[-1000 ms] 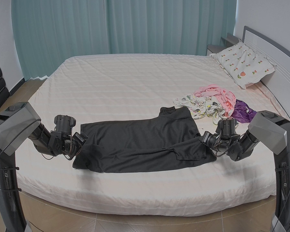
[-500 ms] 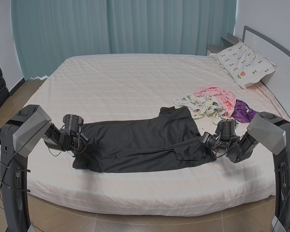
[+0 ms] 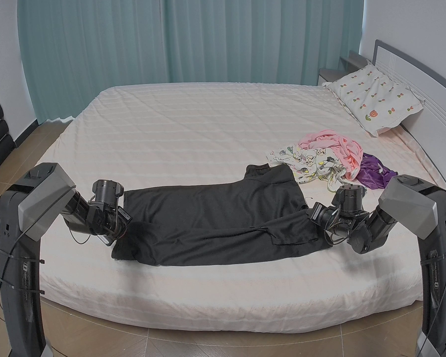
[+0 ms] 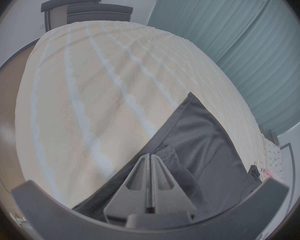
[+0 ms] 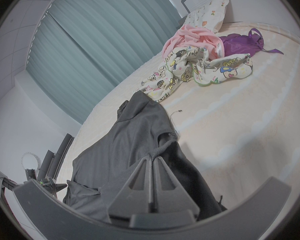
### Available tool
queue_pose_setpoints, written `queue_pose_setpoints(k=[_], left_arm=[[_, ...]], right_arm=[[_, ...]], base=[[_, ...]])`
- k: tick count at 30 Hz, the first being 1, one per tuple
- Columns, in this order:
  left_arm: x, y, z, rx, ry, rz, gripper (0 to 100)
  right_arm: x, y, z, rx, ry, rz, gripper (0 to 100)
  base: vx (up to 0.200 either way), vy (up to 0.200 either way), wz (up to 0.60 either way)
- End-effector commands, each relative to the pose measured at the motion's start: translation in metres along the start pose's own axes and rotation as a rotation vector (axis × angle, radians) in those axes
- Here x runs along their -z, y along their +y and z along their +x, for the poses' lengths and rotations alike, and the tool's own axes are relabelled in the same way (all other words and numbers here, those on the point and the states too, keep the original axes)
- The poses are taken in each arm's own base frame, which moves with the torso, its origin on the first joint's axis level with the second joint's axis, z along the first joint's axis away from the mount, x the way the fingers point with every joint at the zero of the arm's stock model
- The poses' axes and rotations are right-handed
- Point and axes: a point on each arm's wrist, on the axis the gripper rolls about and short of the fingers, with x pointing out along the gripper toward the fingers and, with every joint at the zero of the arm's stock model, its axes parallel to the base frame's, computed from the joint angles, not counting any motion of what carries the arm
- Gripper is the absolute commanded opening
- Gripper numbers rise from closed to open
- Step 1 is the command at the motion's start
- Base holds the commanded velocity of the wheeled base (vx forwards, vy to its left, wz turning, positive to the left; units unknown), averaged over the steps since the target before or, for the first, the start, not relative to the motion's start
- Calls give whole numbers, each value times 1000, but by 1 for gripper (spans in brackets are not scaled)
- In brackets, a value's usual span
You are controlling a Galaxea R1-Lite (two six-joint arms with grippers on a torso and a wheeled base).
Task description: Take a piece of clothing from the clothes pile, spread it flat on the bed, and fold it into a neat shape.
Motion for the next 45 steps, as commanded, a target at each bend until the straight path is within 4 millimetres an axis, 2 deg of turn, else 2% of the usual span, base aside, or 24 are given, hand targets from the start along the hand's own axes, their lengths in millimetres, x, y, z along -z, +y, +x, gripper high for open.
queue_pose_setpoints(k=[1, 2, 6, 16, 20, 28, 36, 39, 42, 43, 45], left_arm=[[-13, 2, -13, 14, -11, -28, 0], [-13, 2, -13, 14, -11, -28, 0], [-19, -1, -21, 37, -11, -36, 0], [-31, -8, -44, 86, -32, -85, 0], [-34, -11, -50, 108, -25, -90, 0], [-29, -5, -49, 88, -4, -81, 0], [-16, 7, -58, 121, 130, -45, 0], [-6, 19, -59, 119, 195, 46, 0], [-4, 22, -57, 114, 207, 79, 0], [-3, 30, -54, 104, 215, 157, 0], [-5, 36, -52, 102, 222, 202, 0]], right_arm=[[5, -1, -2, -5, 25, 1, 0], [5, -1, -2, -5, 25, 1, 100], [3, 1, -5, -10, 19, 0, 100], [-32, 0, -24, -9, -61, 14, 100], [-36, 2, -29, -10, -67, 14, 100], [-31, -1, -30, -12, -43, 13, 100], [-20, -1, -31, -35, 16, -9, 100], [-16, -3, -30, -44, 38, -27, 100], [-14, -5, -29, -43, 42, -34, 100], [-11, -7, -29, -39, 52, -55, 100], [-8, -8, -29, -37, 61, -66, 100]], base=[[0, 0, 0], [0, 0, 0], [0, 0, 0], [0, 0, 0], [50, 0, 0], [200, 0, 0], [150, 0, 0], [0, 0, 0], [0, 0, 0], [0, 0, 0], [0, 0, 0]])
